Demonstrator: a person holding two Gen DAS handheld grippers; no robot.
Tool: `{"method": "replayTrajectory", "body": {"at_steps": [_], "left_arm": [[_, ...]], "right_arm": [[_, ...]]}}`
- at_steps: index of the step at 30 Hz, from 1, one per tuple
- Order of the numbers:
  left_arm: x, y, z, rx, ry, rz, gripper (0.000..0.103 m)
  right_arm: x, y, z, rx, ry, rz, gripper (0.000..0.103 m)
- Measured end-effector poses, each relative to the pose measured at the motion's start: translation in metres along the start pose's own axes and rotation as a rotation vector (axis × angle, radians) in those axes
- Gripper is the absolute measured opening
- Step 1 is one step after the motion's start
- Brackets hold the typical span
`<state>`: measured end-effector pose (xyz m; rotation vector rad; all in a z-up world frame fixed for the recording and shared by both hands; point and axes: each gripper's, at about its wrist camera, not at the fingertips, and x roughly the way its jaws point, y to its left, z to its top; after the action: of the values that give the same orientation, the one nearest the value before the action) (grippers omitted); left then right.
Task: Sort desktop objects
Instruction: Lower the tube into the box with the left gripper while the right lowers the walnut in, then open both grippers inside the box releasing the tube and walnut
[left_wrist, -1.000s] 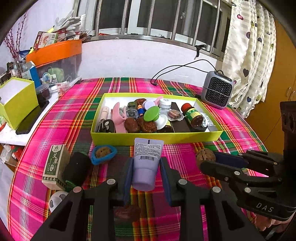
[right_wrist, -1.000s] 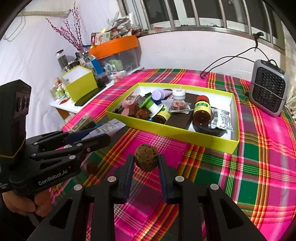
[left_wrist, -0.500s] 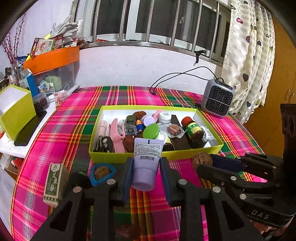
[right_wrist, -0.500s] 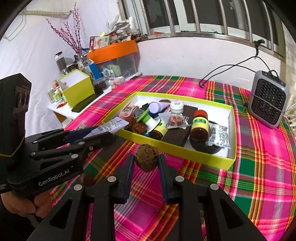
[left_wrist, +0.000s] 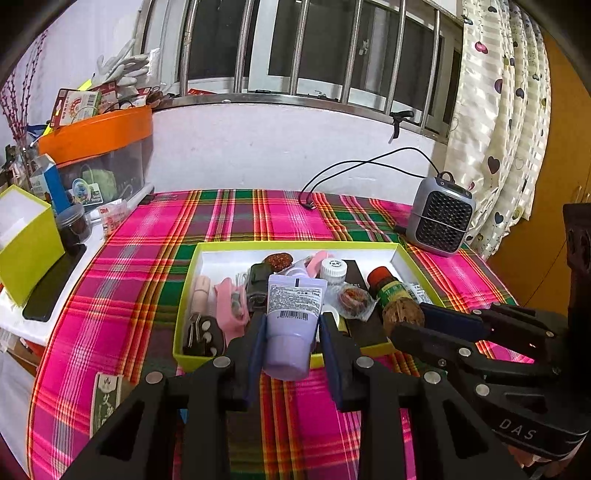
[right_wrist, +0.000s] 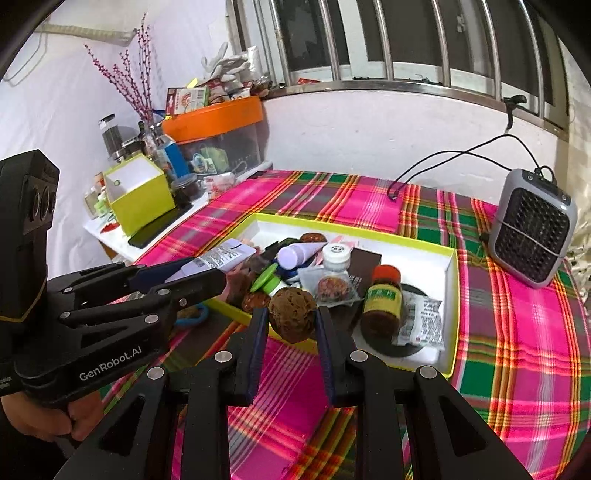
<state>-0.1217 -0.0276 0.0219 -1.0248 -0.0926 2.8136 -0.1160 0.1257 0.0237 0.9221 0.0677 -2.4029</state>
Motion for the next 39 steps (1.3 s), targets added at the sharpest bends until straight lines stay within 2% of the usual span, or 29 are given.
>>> {"method": "replayTrajectory", "body": {"at_steps": [19, 39], "left_arm": [[0.041, 0.014, 0.02, -0.038, 0.015, -0.013, 0.03], [0.073, 0.026, 0.021, -0.08, 0.069, 0.005, 0.03]], "right_arm": [[0.036, -0.016, 0.021, -0.004, 0.011, -0.037, 0.027], [0.073, -0.015, 0.032, -0.034, 0.043, -0.028, 0.028]]}}
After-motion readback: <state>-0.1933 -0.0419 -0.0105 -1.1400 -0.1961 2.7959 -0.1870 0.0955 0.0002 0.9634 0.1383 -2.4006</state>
